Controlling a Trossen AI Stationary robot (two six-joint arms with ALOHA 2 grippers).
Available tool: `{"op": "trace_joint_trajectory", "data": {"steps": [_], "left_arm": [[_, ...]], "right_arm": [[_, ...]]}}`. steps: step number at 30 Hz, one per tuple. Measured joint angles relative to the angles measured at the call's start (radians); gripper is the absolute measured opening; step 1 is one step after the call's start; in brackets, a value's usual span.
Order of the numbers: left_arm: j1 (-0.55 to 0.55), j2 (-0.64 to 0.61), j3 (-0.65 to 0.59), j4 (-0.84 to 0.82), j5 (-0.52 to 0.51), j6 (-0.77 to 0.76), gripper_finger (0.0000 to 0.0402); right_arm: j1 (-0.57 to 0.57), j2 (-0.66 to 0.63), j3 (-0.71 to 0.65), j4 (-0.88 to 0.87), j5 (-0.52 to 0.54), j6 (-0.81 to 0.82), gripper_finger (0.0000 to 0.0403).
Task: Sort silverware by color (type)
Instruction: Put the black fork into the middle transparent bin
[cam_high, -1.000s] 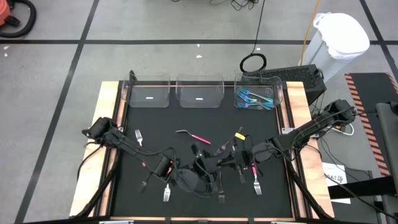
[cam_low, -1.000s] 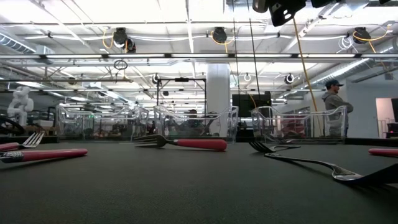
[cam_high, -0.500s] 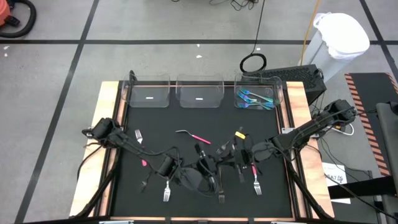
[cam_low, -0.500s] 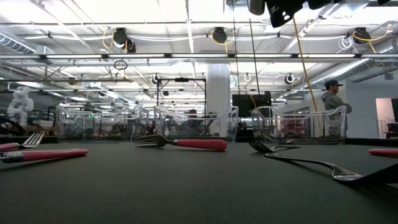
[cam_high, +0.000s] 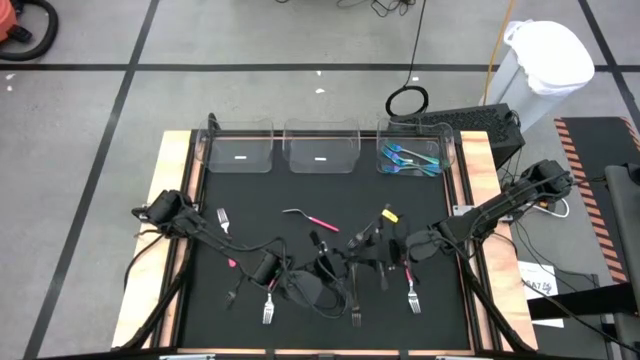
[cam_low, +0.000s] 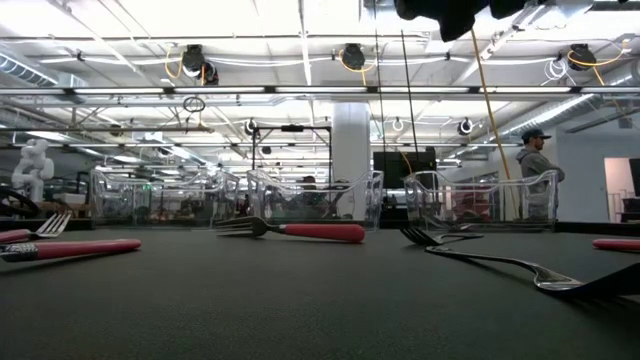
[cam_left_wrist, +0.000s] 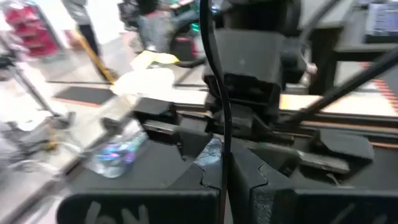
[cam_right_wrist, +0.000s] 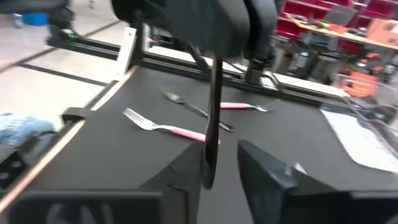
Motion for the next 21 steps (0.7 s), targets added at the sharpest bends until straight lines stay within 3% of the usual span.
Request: {"op": "trace_joint_trajectory", "data": {"steps": [4, 8, 13, 21], "left_arm": [[-0.015, 0.0, 0.0, 0.012, -0.164, 0.027, 0.0004], [-0.018, 0.0, 0.0, 0.011, -0.256, 0.025, 0.0003], [-0.015, 0.0, 0.0, 0.033, -0.311, 0.022, 0.0003], [0.016, -0.001, 0.0, 0.174, -0.314, 0.07, 0.0002]], "right_arm": [[0.001, 0.0, -0.001, -0.002, 0.102, -0.001, 0.0165], [0.003, 0.0, -0.001, 0.0, 0.201, -0.011, 0.0207], [0.015, 0.002, -0.001, 0.019, 0.29, 0.04, 0.0233], [0.038, 0.048, -0.002, 0.083, 0.447, 0.043, 0.0235]]}}
